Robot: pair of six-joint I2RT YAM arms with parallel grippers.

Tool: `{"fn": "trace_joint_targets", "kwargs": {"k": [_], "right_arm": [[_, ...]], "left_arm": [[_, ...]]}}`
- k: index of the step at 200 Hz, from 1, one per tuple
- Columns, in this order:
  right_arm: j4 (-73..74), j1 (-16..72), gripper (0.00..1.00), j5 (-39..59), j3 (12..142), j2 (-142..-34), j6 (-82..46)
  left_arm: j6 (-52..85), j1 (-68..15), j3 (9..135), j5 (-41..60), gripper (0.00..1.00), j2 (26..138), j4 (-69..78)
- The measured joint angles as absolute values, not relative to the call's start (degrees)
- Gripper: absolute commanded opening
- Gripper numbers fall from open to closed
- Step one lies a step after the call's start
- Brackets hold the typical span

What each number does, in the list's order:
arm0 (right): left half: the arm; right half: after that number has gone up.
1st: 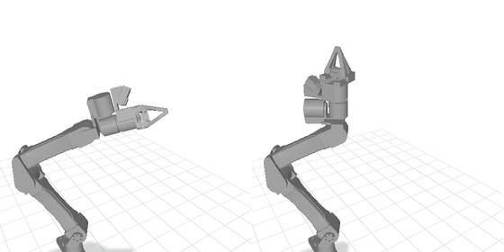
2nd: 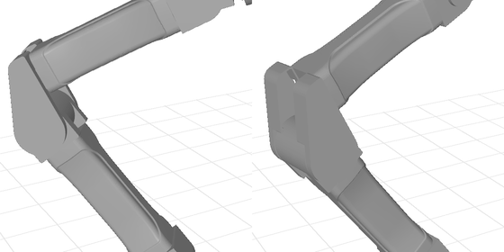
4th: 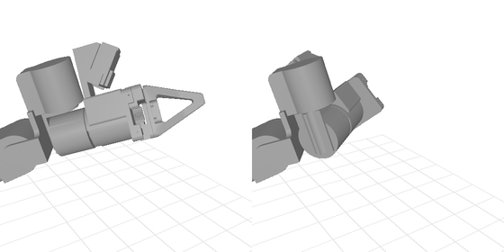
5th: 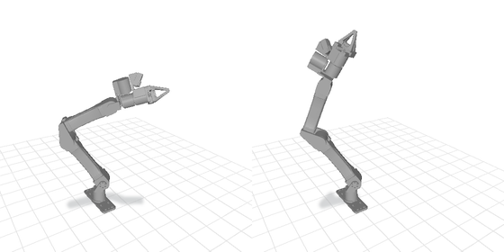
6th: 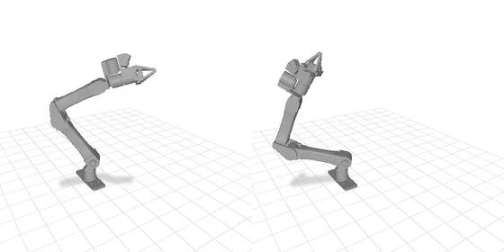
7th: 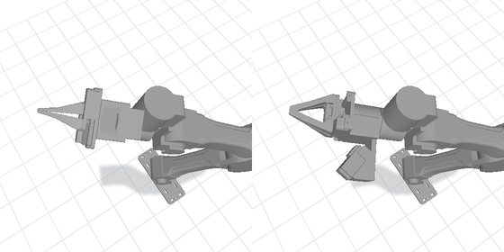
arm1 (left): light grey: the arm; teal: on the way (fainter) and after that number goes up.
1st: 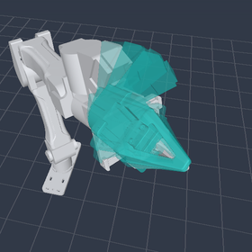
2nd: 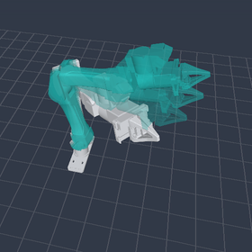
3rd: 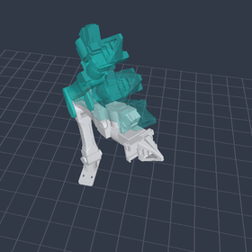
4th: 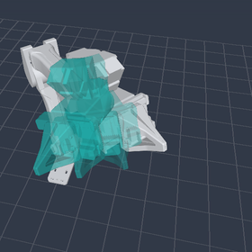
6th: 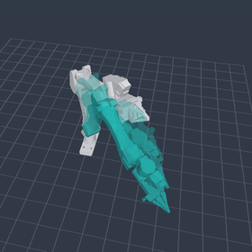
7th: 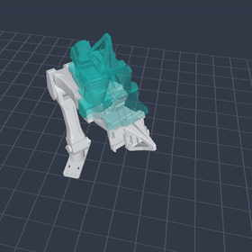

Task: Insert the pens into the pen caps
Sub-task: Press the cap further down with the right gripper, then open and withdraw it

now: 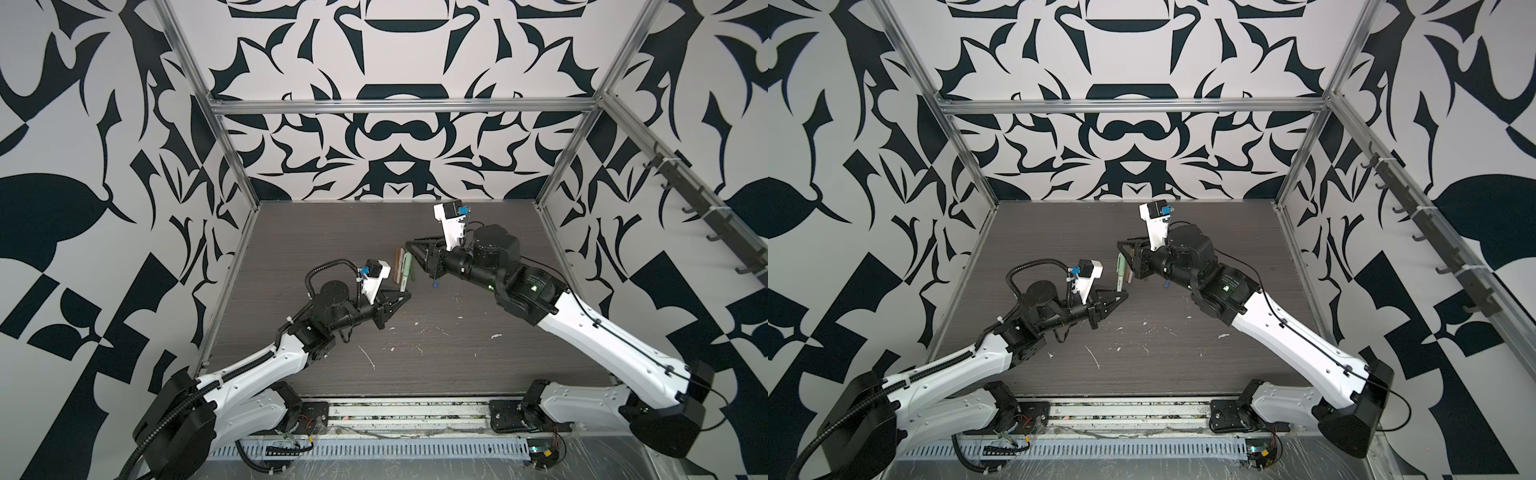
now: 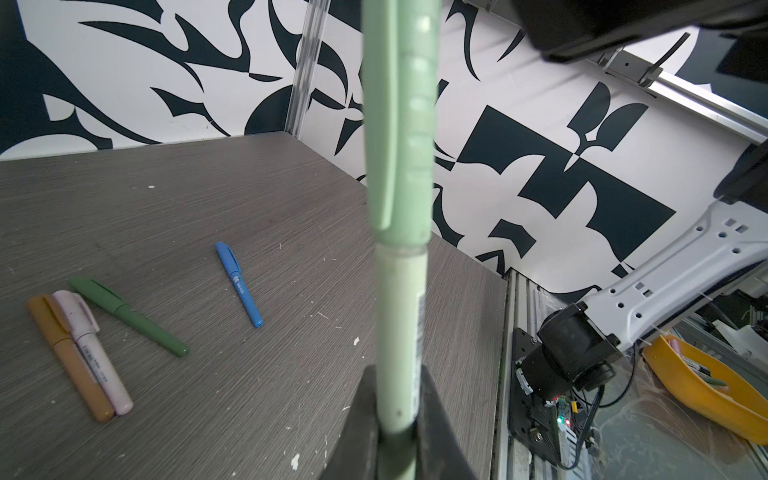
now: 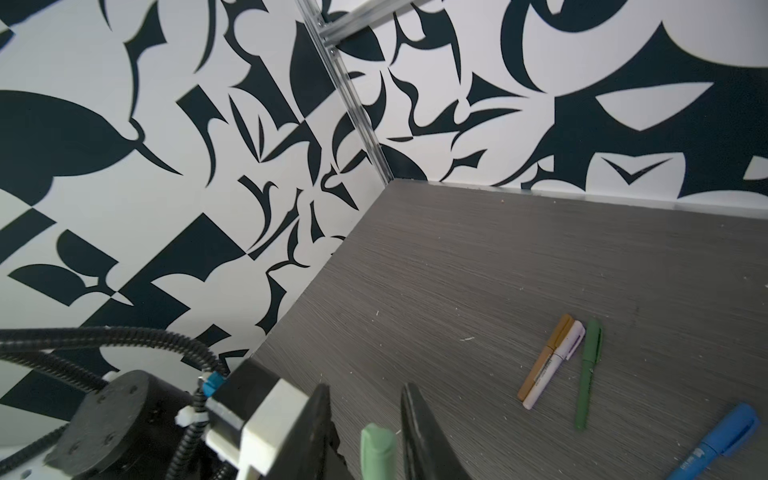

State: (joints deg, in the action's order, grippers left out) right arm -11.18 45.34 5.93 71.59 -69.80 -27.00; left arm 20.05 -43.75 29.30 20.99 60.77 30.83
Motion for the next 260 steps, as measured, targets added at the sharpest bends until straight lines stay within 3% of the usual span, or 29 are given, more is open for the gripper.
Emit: {"fn": "trace_joint_targets", "kwargs": {"k": [20,51,124,260], "right_arm": [[-11.79,44.77,0.29,7.66,71.59,-71.42,-27.46],[-11.92,44.77,0.11,10.26,71.57,-72.1,-28.4],[-9.76,44.27,0.05,12.82,69.41,-71.53,-28.84],[8.01,43.94,0.01,12.08,59.55,-68.14,-31.64]], "left_arm": [[20.01,-43.75,29.3,21.04,0.0,60.53,30.33],[19.86,-43.75,29.32,21.39,0.0,60.49,29.36],[20.38,-43.77,29.34,20.91,0.0,60.03,28.12],[17.17,-44.03,35.18,18.06,0.0,60.1,22.61]]}}
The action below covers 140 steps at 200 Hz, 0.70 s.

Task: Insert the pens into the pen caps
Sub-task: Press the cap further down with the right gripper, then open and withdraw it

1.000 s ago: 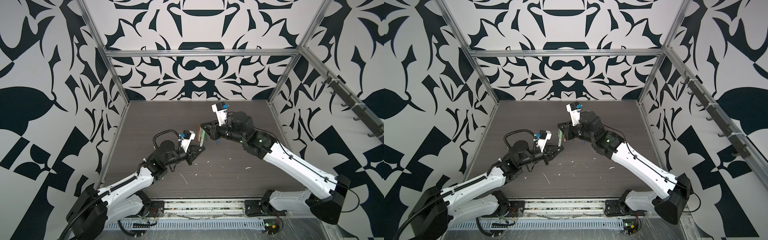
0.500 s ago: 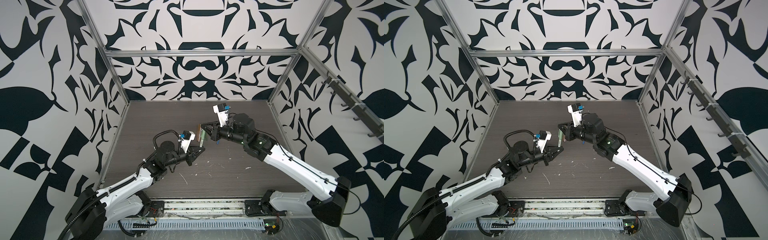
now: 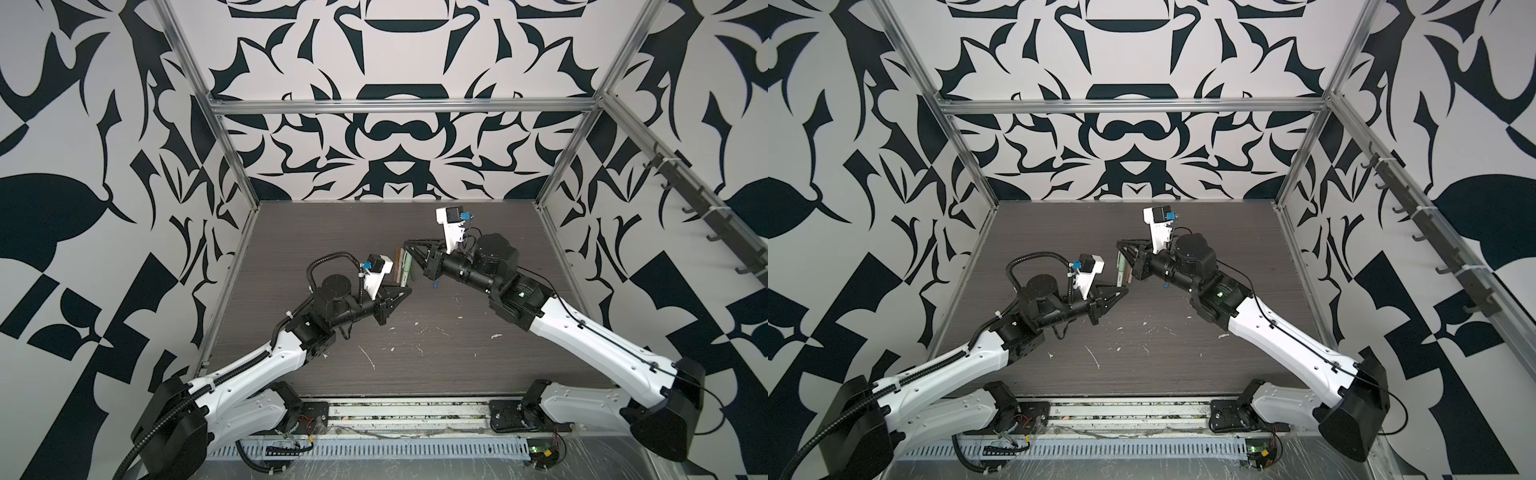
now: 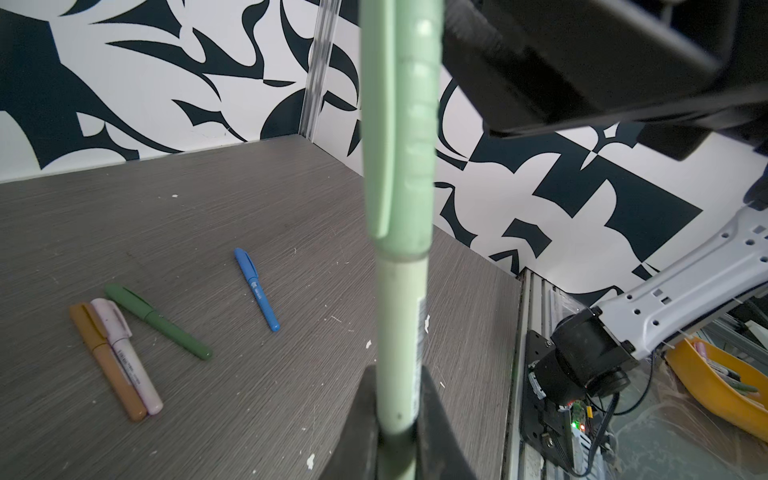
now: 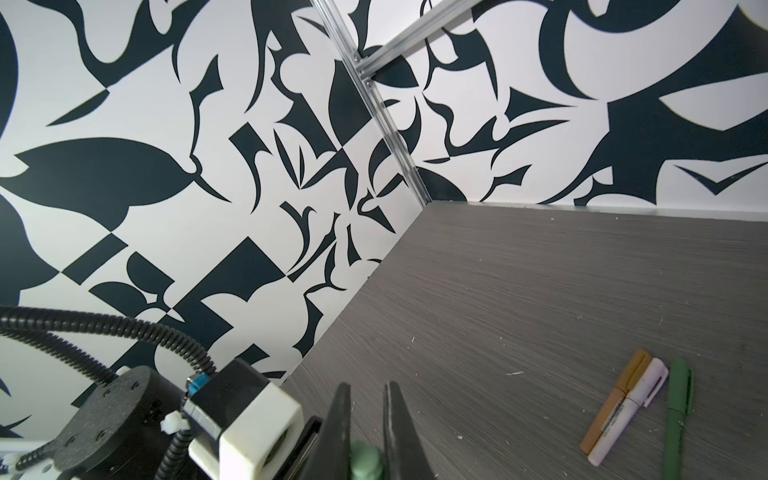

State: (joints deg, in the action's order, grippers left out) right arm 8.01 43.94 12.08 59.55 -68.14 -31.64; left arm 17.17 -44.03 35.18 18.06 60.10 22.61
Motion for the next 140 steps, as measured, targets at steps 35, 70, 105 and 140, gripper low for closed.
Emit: {"fn": "trace_joint_targets", "kwargs": {"k": [35,70,105,140], "right_arm": [[11.9,43.94,0.0,11.07,56.86,-68.16,-32.51],[14.57,44.03,0.0,9.98,55.2,-68.18,-33.23],[16.88,44.25,0.0,8.64,54.24,-68.23,-33.54],[15.31,44.56,0.07,6.68,55.13,-67.79,-33.91]], "left_arm": [[16.23,-43.64,36.27,18.04,0.0,60.6,20.14],[15.29,-42.92,37.39,18.2,0.0,60.66,17.58],[14.68,-42.13,38.52,19.4,0.0,61.63,17.47],[15.03,-41.54,38.68,21.26,0.0,62.92,17.39]]}}
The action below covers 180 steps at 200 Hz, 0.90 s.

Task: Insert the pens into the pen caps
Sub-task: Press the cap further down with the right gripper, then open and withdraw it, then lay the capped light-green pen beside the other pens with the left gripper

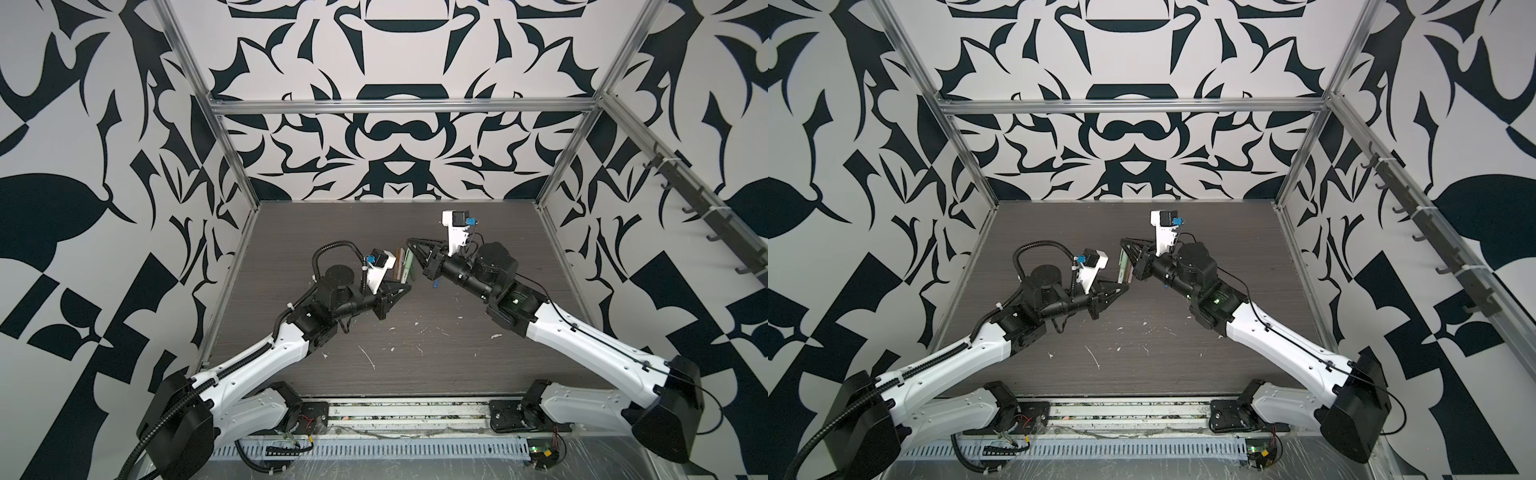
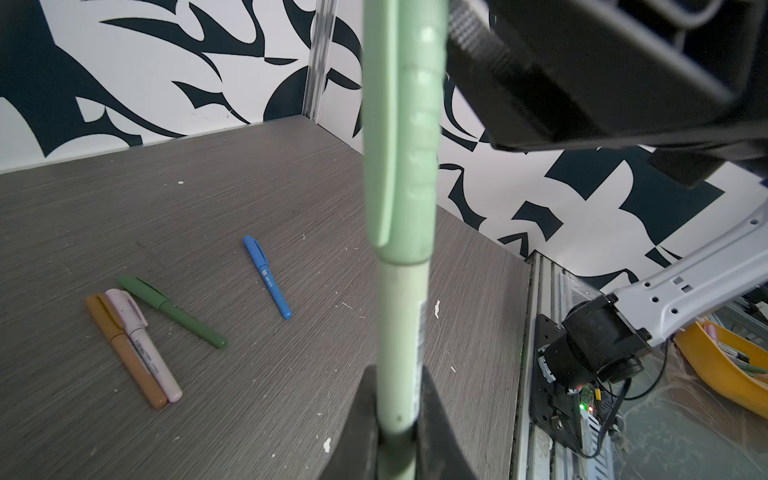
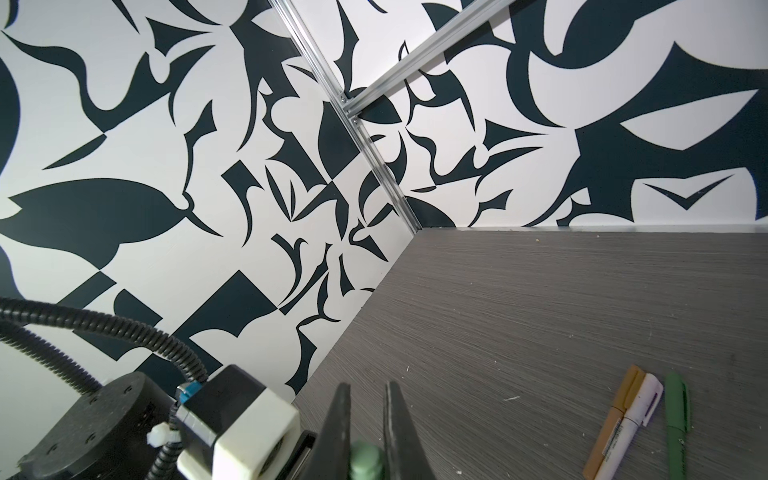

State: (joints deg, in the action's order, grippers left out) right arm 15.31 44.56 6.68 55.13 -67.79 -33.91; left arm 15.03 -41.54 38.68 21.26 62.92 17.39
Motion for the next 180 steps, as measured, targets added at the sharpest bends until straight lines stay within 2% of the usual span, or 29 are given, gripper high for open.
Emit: {"fn": "trace_joint_targets", "kwargs": {"k": [28,62,95,124,180], "right_arm": [[8.49,45.32,0.16,4.38,60.29,-68.25,-32.99],[-3.25,46.96,0.27,2.2,67.94,-68.18,-28.88],[-8.64,46.96,0.28,-0.43,72.14,-66.39,-24.99],[-10.2,46.15,0.28,-3.33,71.33,-62.52,-23.53],[-9.3,42.83,0.28,-10.7,56.51,-56.4,-24.32]], "left_arm": [[16.73,-40.97,38.5,23.66,0.0,63.77,19.84],[19.2,-40.58,33.85,25.32,0.0,63.88,29.52],[21.74,-40.07,26.61,22.96,0.0,63.09,29.69],[22.68,-40.03,25.3,20.56,0.0,59.94,27.18],[23.64,-40.03,26.3,13.28,0.0,55.46,19.29]]}}
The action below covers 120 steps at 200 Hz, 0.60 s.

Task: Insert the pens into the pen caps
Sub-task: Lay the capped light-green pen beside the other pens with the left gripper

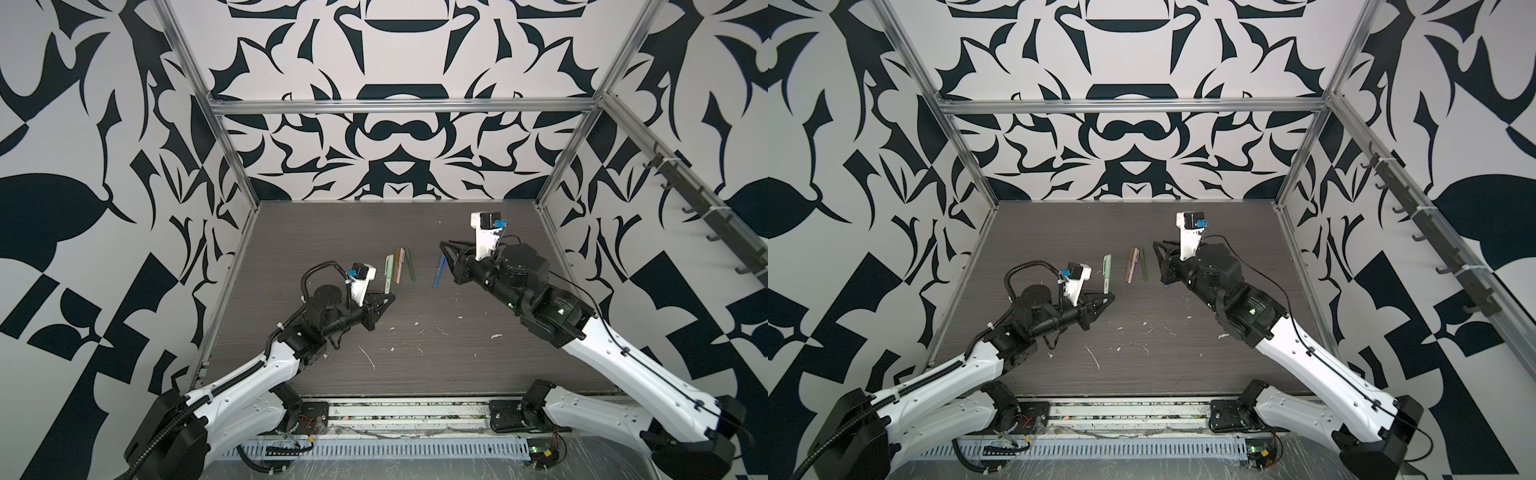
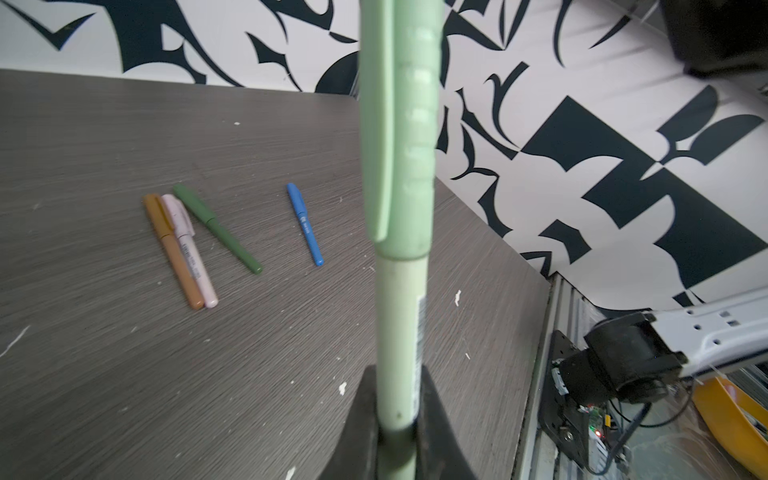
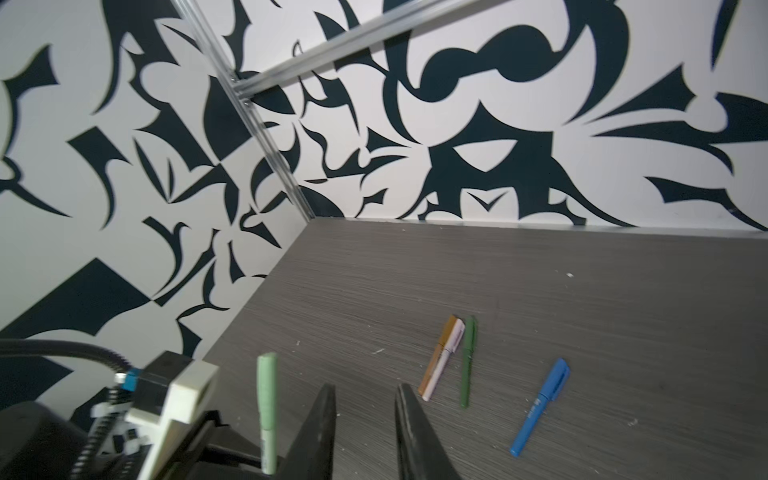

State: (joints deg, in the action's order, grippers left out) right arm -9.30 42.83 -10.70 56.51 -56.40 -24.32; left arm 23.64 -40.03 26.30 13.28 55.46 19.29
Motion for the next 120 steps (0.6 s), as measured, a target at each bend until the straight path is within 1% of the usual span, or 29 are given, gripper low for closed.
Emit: {"fn": "trace_joint_targets", "kwargs": {"k": [31,51,89,120], "right_arm": [[-5.69,42.44,0.28,-17.65,42.78,-55.94,-25.96],[-2.37,42.28,0.28,-21.89,35.51,-55.99,-26.92],[6.79,42.06,0.27,-28.47,26.87,-57.21,-27.49],[13.1,42.06,0.27,-30.74,22.68,-57.89,-26.72]], "left_arm": [[24.47,-40.01,30.15,6.59,0.0,55.72,10.52],[24.73,-39.77,35.11,2.9,0.0,58.96,5.37],[26.3,-35.99,48.53,1.43,0.0,74.24,-5.56],[26.55,-34.24,57.76,1.06,0.0,85.97,-13.93]]}}
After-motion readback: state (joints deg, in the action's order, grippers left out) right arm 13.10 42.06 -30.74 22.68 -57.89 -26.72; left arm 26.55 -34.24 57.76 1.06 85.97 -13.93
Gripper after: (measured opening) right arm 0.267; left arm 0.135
